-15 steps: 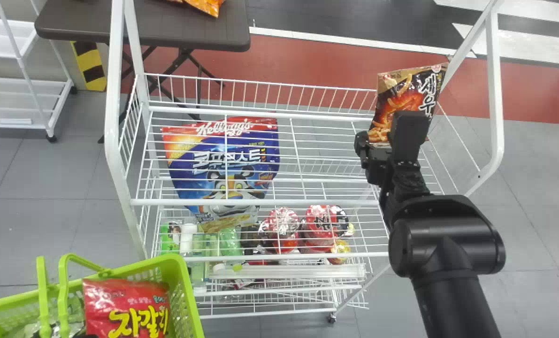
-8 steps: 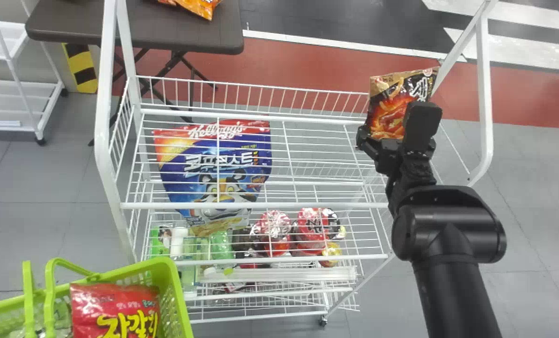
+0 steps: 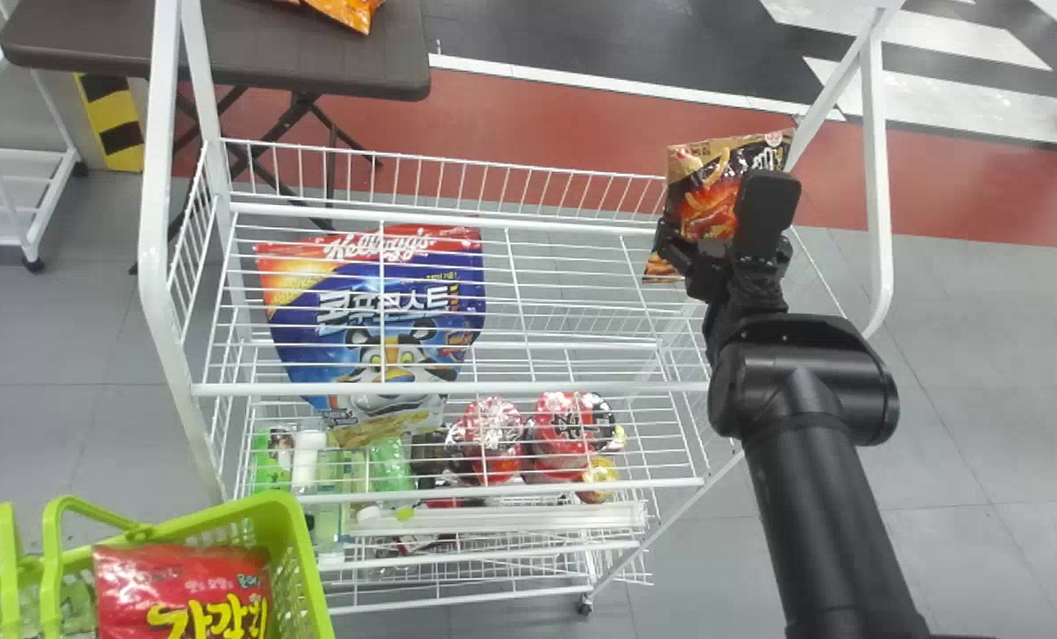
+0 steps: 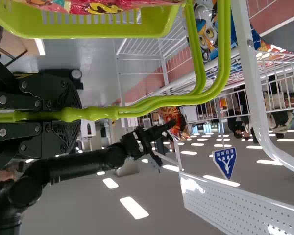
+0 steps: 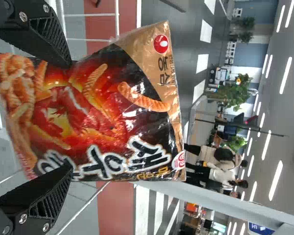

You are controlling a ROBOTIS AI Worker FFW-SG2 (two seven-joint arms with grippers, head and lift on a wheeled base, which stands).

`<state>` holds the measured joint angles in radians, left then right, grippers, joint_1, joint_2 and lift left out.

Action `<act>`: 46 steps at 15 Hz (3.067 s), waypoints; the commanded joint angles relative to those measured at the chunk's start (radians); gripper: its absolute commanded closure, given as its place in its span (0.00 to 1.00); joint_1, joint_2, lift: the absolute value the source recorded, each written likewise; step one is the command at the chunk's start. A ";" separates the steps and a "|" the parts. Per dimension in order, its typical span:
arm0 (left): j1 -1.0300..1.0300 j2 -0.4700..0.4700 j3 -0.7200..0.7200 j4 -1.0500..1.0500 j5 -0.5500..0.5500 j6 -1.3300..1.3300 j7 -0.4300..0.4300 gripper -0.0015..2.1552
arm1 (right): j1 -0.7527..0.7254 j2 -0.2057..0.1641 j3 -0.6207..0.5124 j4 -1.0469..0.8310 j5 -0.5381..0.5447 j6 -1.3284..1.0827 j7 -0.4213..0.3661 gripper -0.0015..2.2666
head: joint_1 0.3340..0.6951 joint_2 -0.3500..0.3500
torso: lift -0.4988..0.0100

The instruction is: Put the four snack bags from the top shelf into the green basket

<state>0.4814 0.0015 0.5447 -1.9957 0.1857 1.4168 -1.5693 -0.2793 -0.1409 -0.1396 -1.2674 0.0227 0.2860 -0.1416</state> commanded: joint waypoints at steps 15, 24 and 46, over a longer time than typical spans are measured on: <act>0.000 -0.004 0.004 0.008 0.000 0.000 -0.011 0.88 | 0.134 -0.008 -0.017 -0.181 -0.073 -0.032 0.056 0.99 | 1.00 0.11 | 0.98; -0.001 -0.004 0.003 0.009 0.000 0.000 -0.011 0.88 | 0.554 0.000 0.136 -0.794 -0.300 0.051 0.143 0.99 | 1.00 0.33 | 0.98; -0.003 -0.004 -0.016 0.014 0.011 0.000 -0.011 0.88 | 0.612 -0.029 0.319 -0.810 -0.784 0.999 0.550 0.99 | 1.00 1.00 | 0.98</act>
<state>0.4767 0.0015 0.5320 -1.9812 0.1916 1.4163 -1.5693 0.3761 -0.1712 0.1180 -2.1636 -0.7748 1.3549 0.4047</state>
